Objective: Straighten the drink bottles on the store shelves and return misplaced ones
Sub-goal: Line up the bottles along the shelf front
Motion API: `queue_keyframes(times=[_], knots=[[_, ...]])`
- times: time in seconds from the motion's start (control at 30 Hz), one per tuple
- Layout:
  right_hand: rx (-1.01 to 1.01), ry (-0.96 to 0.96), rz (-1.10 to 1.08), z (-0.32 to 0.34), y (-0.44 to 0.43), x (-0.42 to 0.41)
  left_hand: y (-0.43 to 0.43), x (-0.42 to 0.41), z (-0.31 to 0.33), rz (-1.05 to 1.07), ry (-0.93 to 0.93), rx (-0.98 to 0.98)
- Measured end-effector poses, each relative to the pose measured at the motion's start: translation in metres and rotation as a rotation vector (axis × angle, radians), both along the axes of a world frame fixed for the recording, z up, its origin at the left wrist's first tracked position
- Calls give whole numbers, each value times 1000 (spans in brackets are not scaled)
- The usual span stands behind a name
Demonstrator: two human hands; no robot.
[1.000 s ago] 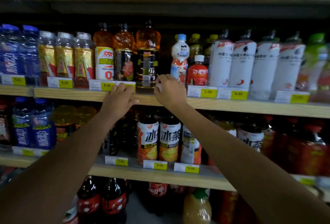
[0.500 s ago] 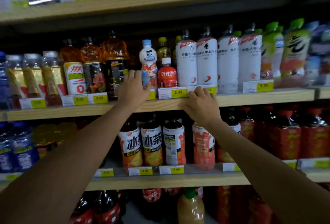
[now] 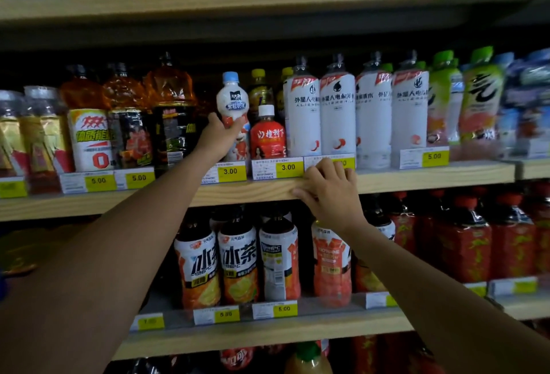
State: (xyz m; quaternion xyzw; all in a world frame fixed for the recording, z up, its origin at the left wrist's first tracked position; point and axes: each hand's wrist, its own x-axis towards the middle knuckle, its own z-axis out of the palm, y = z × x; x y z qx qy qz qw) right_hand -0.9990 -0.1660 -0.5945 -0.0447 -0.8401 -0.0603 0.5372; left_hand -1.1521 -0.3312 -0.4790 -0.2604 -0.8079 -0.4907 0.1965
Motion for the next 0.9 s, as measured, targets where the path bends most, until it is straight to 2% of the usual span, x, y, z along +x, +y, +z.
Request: queue_keyframes(times=[0.13,0.23,0.43,0.63,0.73,0.8,0.9], knots=[[1,-8,-16,-1,1,0,5,-5,-3,-76,4,104],[9,-16,-43,-1,2,0,-1,-2,-4,-50,88,121],[-7,-46,-55,0,1,-3,-19,16,-1,-136,292,243],[-52,-227,-89,8,6,-4,-25,51,13,-180,361,379],[-83,-276,-103,11,1,-3,-25,77,21,-115,474,357],[-95,-329,-81,14,-3,2,-23,93,26,-84,485,334],[3,-364,-34,14,7,18,-13,116,28,-50,459,317]])
